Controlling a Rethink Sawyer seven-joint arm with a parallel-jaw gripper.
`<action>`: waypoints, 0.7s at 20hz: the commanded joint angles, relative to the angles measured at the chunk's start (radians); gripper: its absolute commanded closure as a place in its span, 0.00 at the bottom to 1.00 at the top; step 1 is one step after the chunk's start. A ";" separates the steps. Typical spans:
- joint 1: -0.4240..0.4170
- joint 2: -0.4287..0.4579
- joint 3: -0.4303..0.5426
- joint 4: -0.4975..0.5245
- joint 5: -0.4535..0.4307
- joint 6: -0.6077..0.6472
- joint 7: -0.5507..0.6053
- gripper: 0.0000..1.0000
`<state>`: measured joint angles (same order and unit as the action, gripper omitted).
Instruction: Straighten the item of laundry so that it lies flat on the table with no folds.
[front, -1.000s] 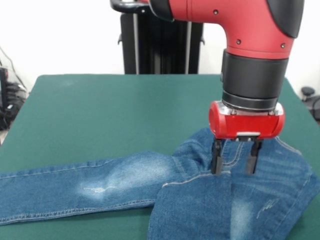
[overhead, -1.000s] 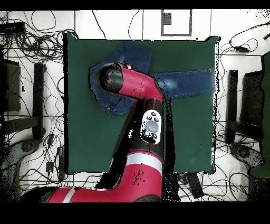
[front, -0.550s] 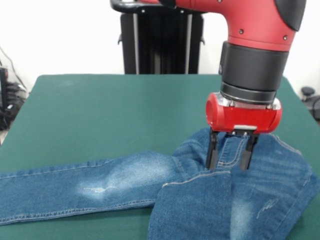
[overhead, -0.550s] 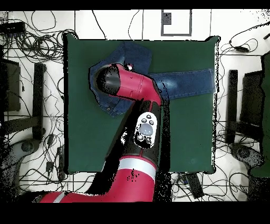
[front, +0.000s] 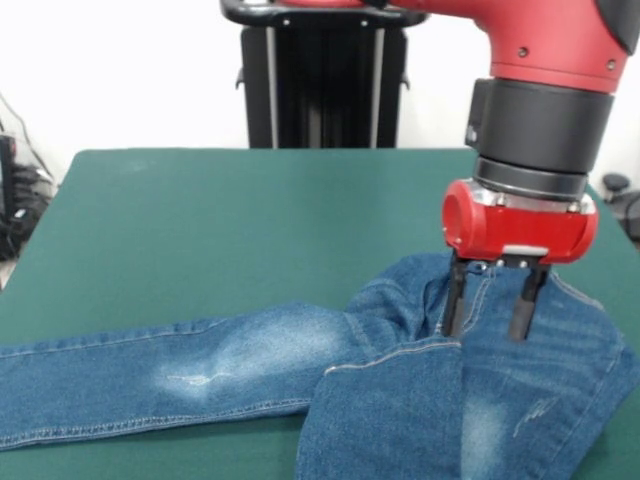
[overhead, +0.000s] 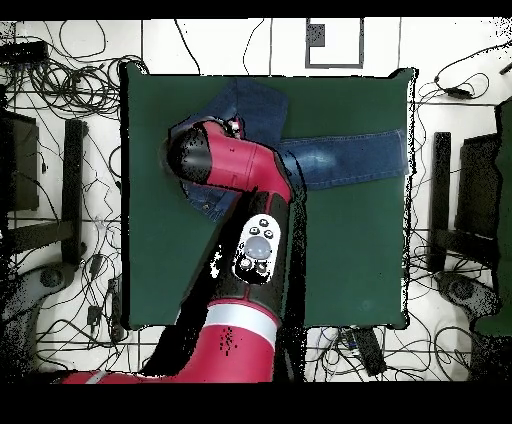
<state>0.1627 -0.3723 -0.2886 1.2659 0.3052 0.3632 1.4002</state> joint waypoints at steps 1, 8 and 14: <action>0.047 0.067 0.049 0.142 -0.012 -0.077 0.275 0.00; 0.049 0.052 0.060 0.203 -0.014 -0.127 0.271 0.00; 0.028 0.018 0.080 0.266 -0.010 -0.165 0.268 0.00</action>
<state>0.1898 -0.3766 -0.2901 1.3380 0.3052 0.2532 1.4002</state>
